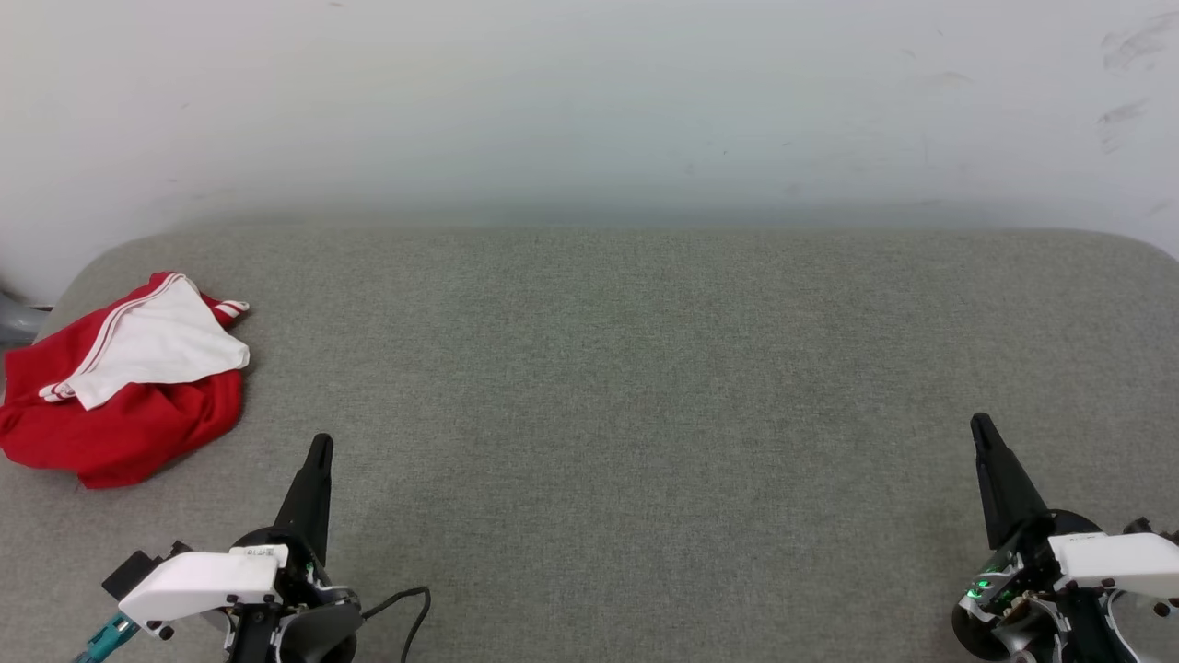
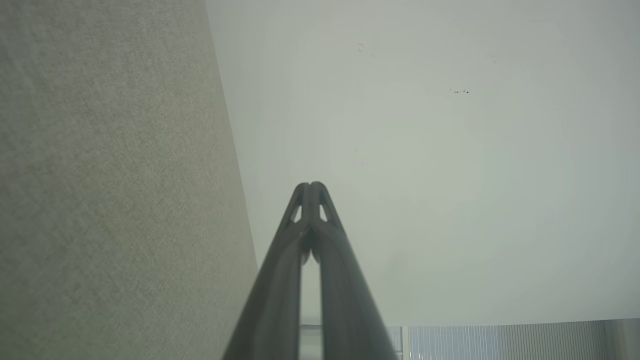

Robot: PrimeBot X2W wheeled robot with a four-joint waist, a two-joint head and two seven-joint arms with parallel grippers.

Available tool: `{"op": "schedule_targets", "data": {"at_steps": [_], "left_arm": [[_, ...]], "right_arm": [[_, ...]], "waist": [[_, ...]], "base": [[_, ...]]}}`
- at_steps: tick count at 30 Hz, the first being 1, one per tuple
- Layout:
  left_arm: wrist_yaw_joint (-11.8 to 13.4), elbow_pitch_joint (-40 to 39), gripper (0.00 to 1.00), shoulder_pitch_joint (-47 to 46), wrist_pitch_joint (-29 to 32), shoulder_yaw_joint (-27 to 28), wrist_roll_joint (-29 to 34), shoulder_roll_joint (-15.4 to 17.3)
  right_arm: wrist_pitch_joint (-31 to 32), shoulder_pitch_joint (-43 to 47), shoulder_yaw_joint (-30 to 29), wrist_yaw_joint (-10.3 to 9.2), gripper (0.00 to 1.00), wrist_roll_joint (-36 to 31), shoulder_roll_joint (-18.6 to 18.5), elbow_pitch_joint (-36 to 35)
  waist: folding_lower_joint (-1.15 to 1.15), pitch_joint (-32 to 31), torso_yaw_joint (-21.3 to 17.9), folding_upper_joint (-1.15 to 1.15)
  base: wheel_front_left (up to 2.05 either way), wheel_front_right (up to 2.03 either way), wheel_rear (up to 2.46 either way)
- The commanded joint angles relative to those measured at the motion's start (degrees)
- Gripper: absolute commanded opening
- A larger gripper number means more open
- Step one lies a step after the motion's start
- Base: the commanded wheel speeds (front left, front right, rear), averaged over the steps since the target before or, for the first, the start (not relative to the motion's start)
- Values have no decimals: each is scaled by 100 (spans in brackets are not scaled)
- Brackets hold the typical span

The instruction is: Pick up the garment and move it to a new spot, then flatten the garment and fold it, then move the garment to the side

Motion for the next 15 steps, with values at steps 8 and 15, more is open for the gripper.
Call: {"op": "schedule_targets", "data": {"at_steps": [8, 15], "left_arm": [[1, 95, 100, 132, -82, -40, 29, -14], [1, -25, 100, 166, -286, 8, 306, -12]], "right_arm": [[-78, 152, 45, 0, 100, -33, 1, 131], [-282, 194, 46, 0, 100, -339, 2, 59]], "waist": [[0, 3, 1, 0], [0, 8, 3, 0]], "base": [[0, 0, 0], [0, 0, 0]]}}
